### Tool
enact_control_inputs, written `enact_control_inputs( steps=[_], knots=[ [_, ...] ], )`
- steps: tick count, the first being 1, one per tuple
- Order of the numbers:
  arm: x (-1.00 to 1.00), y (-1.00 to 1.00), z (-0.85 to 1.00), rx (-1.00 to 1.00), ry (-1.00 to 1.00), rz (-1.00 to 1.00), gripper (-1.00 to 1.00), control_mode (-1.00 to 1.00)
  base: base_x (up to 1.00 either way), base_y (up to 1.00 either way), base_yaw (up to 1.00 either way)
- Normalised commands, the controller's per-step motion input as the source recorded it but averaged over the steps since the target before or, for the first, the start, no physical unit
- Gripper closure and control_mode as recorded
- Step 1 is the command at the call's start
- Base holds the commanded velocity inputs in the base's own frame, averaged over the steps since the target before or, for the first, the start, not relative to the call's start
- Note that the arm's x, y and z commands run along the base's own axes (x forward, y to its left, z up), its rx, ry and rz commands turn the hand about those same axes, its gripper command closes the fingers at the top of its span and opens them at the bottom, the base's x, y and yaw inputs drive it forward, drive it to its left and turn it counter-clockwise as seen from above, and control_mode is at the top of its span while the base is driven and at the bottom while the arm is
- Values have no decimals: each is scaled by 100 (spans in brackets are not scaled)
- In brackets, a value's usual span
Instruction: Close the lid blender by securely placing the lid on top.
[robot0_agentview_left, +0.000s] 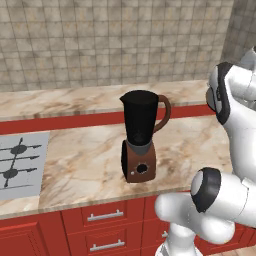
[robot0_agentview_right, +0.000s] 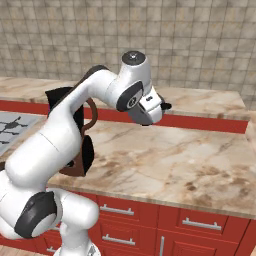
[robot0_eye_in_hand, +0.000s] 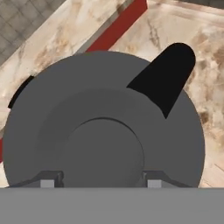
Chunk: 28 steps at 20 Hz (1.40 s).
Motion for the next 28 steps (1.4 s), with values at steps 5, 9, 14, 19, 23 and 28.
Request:
enact_control_inputs(
  steps=[5,9,14,19,23,28],
  knots=[
    [0,72,94,-2,-4,0,100,-100,0,0,0],
    [0,69,88,-1,0,3,100,-100,0,0,0],
    [0,62,54,0,0,21,100,-100,0,0,0],
    [0,55,36,0,0,26,100,-100,0,0,0],
    [0,48,15,-6,0,31,100,-100,0,0,0],
    [0,63,1,-14,1,34,100,-100,0,0,0]
  ],
)
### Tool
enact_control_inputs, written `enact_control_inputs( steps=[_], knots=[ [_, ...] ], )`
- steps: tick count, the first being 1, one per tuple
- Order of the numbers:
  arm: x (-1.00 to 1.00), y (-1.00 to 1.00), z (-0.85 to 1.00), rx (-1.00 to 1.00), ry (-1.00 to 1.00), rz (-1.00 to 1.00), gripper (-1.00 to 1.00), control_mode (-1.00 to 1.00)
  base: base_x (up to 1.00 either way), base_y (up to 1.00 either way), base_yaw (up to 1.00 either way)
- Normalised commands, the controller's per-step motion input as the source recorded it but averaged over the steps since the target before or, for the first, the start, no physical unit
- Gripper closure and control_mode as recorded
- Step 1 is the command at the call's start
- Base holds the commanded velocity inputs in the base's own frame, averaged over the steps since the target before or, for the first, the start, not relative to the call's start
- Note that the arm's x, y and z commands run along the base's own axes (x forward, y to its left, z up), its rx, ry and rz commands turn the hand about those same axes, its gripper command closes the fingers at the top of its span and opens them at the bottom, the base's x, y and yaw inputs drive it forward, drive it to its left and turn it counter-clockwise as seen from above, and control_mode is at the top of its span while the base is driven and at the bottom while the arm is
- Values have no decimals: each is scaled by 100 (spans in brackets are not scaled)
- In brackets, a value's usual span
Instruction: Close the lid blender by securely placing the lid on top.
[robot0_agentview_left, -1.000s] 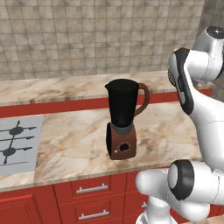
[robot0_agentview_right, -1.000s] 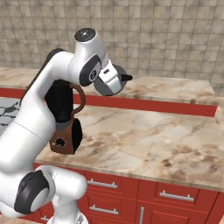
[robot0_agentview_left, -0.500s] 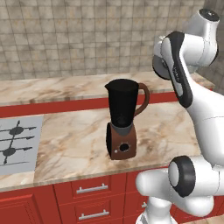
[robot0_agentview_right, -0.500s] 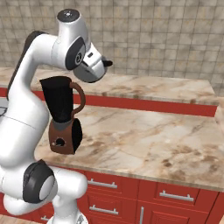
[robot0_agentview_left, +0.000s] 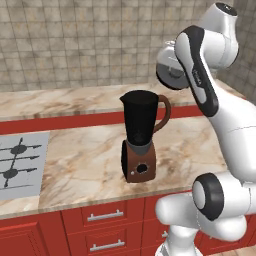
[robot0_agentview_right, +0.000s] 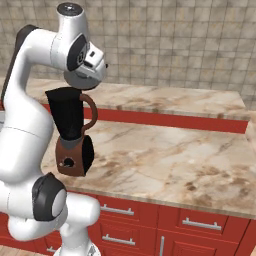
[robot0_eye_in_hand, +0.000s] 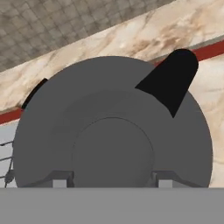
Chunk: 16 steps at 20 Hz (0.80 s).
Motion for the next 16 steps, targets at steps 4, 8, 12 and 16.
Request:
enact_control_inputs(
  steps=[4,8,12,16],
  knots=[
    [0,66,0,-20,4,33,100,-100,0,0,0],
    [1,64,0,-21,8,33,100,-100,0,0,0],
    [20,29,-4,-9,7,24,100,-100,0,0,0],
    [6,2,-13,-2,2,4,100,-100,0,0,0]
  ],
)
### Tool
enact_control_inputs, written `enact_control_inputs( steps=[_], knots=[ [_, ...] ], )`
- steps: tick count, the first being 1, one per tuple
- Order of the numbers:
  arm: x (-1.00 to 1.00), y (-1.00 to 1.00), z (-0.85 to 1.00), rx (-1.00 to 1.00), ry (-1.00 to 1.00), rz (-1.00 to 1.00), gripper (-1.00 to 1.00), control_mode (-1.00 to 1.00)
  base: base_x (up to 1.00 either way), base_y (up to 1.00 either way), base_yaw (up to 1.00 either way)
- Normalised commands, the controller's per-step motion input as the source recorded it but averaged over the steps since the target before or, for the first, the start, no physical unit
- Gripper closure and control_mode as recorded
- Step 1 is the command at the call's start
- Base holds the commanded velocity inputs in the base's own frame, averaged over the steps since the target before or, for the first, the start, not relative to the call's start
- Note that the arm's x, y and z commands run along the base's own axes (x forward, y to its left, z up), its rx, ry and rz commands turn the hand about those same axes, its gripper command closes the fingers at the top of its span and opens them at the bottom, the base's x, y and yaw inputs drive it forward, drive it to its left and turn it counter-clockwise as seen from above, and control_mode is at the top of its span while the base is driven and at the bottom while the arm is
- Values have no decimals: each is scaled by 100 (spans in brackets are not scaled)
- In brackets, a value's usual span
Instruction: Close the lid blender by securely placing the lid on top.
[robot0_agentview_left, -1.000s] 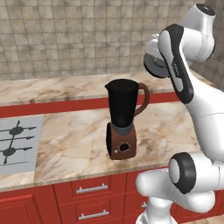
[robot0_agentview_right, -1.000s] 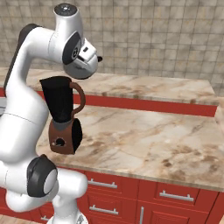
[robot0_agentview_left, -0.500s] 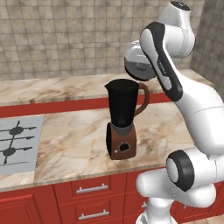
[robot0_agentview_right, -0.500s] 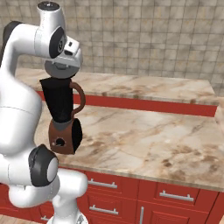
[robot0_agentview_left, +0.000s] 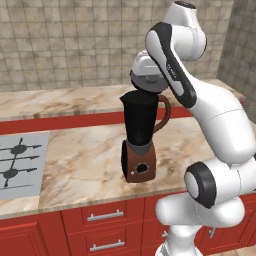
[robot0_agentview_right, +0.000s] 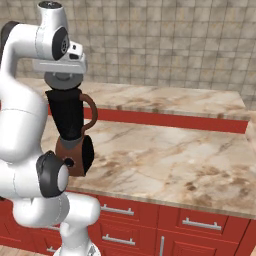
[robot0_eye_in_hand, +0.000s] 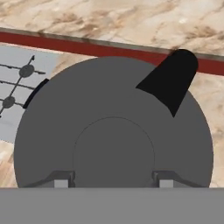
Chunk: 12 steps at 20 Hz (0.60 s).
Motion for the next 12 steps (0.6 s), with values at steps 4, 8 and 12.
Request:
enact_control_inputs(
  steps=[4,8,12],
  knots=[
    [9,4,-16,-3,13,2,100,-100,0,0,0],
    [5,10,-26,-6,19,1,100,-100,0,0,0],
    [19,15,-16,-8,22,1,100,-100,0,0,0]
  ],
)
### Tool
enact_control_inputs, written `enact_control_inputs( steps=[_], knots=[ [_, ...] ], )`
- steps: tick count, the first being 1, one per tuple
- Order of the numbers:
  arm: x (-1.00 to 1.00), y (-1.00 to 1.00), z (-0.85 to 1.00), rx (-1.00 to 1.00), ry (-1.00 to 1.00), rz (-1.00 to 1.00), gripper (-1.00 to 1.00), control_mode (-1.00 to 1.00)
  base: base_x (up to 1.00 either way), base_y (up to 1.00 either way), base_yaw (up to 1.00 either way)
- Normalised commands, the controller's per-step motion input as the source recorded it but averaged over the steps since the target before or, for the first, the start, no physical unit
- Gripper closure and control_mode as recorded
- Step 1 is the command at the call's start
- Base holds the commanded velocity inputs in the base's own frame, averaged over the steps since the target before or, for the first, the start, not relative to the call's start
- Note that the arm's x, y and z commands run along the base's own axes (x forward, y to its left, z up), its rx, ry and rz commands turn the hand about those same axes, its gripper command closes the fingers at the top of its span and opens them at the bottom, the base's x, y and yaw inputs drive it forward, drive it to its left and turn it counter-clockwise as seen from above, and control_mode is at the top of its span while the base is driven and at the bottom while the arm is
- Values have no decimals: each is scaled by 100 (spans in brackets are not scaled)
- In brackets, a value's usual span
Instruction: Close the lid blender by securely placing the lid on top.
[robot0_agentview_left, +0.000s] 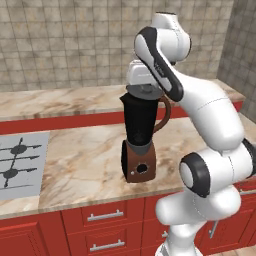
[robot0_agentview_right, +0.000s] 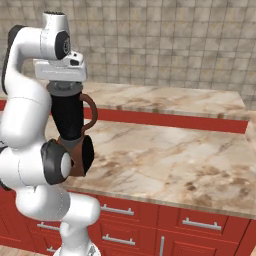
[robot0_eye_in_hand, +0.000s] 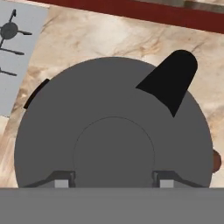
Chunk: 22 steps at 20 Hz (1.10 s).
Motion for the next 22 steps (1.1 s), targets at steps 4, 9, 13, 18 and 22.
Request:
enact_control_inputs(
  steps=[4,9,13,18,22],
  knots=[
    [22,26,-4,-9,20,1,100,-100,0,0,0],
    [1,4,-17,-4,1,7,100,-100,0,0,0],
    [0,0,-25,0,0,18,100,-100,0,0,0],
    [0,0,-23,0,-3,23,100,-100,0,0,0],
    [0,3,-5,0,-3,28,100,-100,0,0,0]
  ],
)
